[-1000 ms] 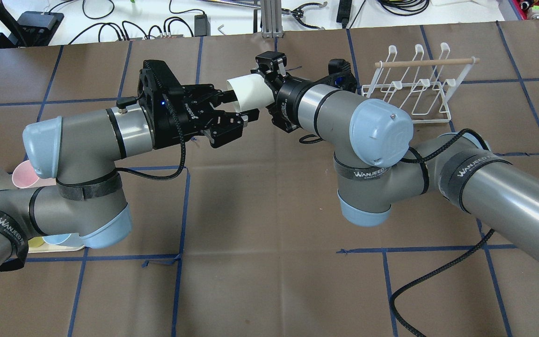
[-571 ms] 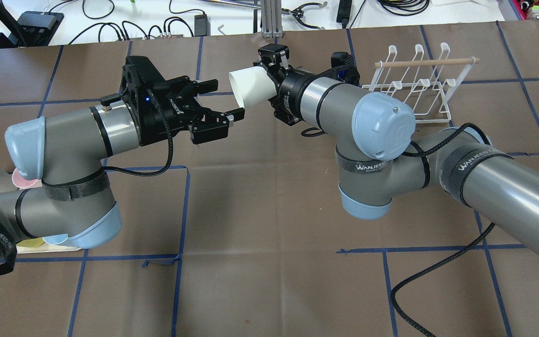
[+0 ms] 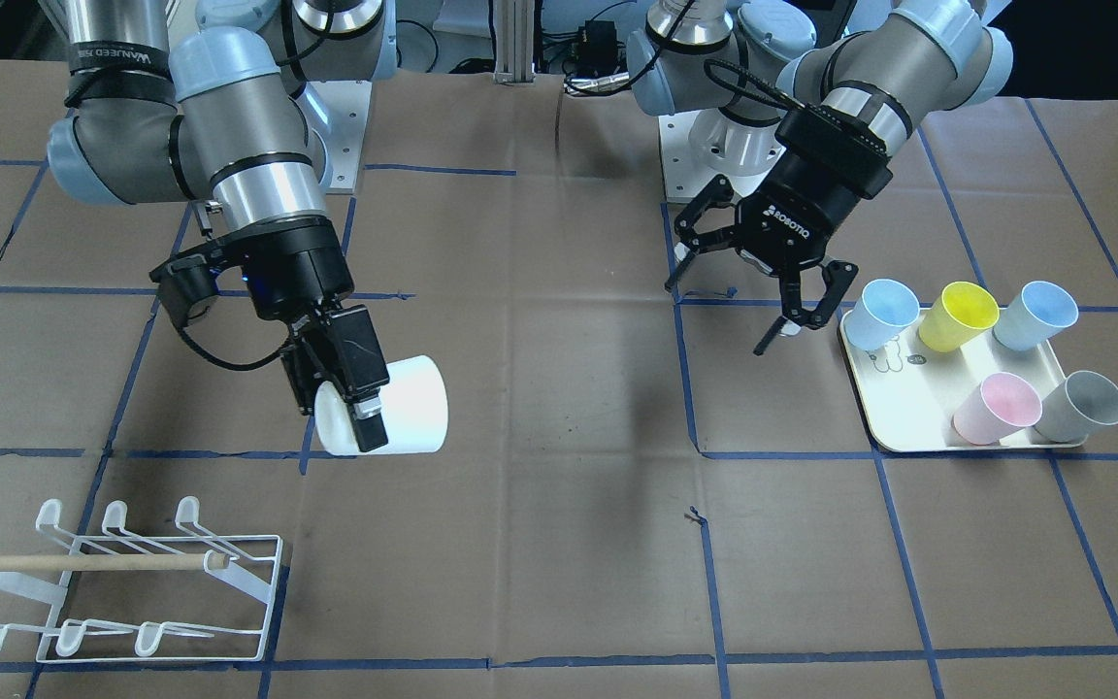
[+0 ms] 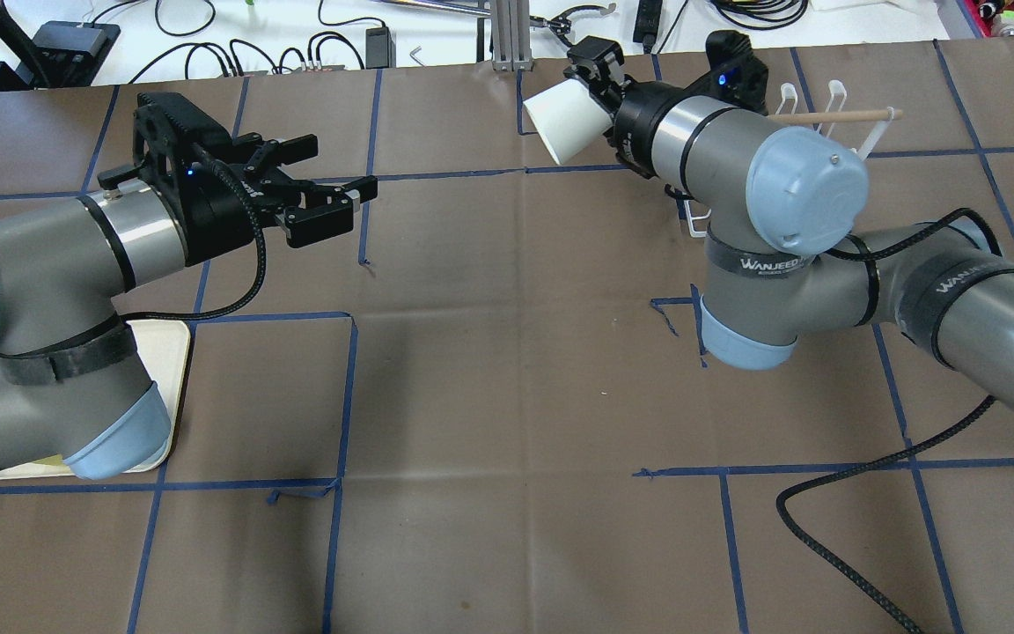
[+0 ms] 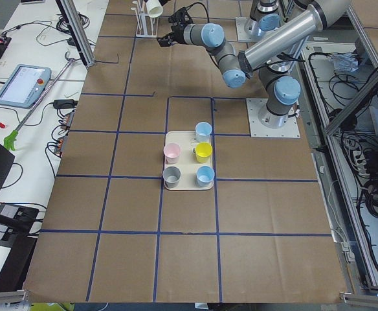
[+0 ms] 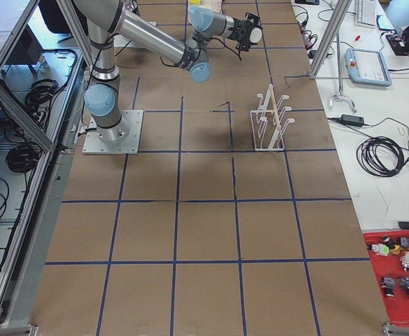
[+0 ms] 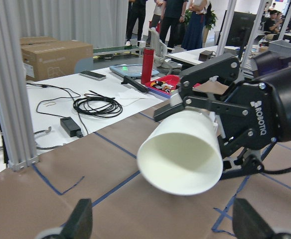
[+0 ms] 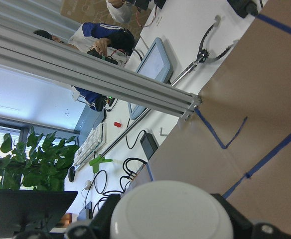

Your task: Transfer IKEA cup to right arm and place on rack

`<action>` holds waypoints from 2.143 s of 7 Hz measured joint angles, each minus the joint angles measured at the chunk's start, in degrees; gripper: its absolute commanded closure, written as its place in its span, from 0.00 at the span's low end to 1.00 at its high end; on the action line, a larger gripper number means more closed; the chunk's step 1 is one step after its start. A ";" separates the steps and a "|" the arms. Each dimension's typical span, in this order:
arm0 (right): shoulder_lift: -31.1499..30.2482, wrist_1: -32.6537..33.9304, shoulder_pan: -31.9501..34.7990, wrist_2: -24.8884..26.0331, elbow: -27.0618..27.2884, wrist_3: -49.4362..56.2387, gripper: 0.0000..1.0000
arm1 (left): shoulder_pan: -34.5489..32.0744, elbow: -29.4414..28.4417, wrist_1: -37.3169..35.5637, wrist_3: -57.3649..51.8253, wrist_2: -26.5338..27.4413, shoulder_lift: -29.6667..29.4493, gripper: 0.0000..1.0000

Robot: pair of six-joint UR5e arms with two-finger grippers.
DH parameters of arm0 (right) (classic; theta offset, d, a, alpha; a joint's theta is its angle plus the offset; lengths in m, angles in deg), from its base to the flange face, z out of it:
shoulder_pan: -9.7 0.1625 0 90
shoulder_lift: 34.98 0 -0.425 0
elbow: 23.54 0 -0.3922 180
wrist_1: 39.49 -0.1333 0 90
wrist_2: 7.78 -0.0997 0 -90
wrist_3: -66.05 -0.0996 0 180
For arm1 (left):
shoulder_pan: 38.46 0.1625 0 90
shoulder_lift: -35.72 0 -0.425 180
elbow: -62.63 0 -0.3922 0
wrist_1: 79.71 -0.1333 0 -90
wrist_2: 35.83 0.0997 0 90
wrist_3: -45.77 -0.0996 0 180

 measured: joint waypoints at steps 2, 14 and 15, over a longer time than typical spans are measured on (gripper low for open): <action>1.52 0.11 -1.58 6.29 -2.43 15.24 0.89 | -0.02 -5.89 17.08 0.17 15.61 3.34 0.01; 22.65 6.29 -9.47 14.50 -18.87 53.35 0.90 | -11.74 -34.69 73.34 23.29 43.84 -4.06 0.01; 22.64 6.35 -9.37 14.64 -18.27 53.17 0.90 | -11.04 -32.20 73.18 22.29 44.79 -2.90 0.01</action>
